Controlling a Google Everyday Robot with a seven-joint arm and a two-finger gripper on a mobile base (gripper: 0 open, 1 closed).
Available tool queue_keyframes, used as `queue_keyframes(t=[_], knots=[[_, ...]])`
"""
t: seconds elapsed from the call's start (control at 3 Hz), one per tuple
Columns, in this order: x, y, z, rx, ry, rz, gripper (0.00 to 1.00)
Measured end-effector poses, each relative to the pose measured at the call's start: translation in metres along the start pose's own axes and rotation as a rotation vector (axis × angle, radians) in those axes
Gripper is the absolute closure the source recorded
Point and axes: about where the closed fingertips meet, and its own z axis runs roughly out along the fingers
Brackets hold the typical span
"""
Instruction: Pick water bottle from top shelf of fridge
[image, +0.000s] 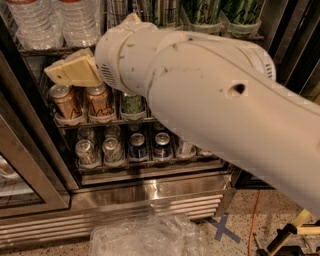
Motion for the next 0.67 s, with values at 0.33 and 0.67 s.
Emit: queue_keyframes(t=[0.33,0.67], knots=[[0.001,-0.005,-0.006,0.038,-0.026,0.039,0.0],[-0.009,0.01,0.005,0.01,-0.059,0.056,0.0]])
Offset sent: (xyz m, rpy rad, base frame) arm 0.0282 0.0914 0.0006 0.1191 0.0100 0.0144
